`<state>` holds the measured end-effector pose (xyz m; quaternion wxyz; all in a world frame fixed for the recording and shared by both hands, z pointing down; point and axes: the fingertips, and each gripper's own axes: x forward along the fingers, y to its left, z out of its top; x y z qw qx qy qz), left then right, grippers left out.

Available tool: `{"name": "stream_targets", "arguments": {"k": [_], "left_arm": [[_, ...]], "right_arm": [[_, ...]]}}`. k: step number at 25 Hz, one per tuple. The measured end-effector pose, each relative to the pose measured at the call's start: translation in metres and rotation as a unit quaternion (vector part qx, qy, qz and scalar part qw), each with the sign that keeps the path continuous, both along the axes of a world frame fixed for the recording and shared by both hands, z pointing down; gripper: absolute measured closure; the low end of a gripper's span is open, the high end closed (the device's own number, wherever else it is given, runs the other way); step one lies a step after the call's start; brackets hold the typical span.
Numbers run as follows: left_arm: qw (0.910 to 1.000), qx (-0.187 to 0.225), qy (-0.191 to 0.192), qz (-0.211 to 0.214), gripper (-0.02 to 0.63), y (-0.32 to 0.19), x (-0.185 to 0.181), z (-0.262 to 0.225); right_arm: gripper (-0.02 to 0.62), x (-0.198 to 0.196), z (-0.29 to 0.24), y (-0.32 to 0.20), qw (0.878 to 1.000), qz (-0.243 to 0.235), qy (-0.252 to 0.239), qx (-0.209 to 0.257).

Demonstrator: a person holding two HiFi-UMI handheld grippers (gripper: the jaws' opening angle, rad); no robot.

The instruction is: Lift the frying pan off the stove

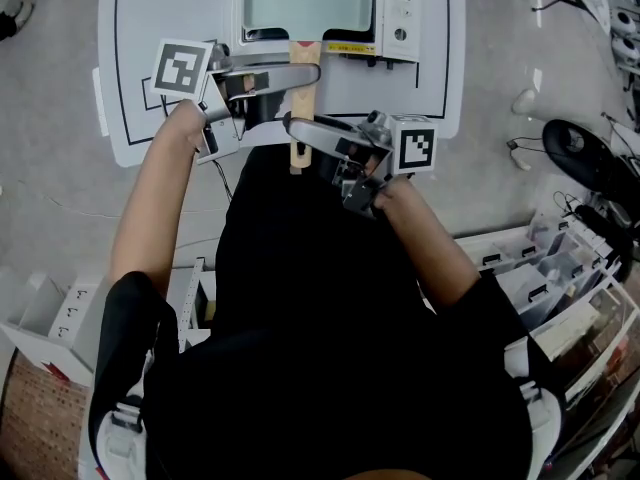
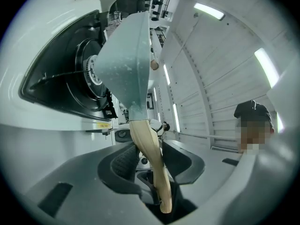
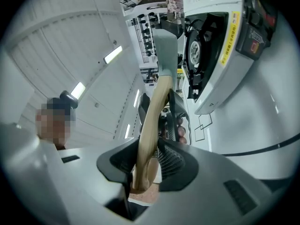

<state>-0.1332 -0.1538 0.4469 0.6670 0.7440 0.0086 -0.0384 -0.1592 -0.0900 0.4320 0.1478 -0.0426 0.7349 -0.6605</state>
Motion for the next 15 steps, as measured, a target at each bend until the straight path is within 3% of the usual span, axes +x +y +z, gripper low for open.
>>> {"name": "stream_targets", "arguments": {"k": [5,10,15], "left_arm": [[0.9983,0.057,-0.008,0.007,0.44,-0.015,0.009,0.001],[0.9942,0.107,0.003,0.005,0.447,-0.007,0.0,-0.042],[0.9876,0.156,0.016,0.005,0.451,-0.002,-0.003,-0.086]], "right_arm": [[0.463,0.005,0.012,-0.013,0.999,0.006,0.006,0.046],[0.457,-0.002,-0.022,-0.004,0.991,0.0,0.038,0.129],[0.459,-0.006,-0.057,0.0,0.984,0.004,0.043,0.176]]}}
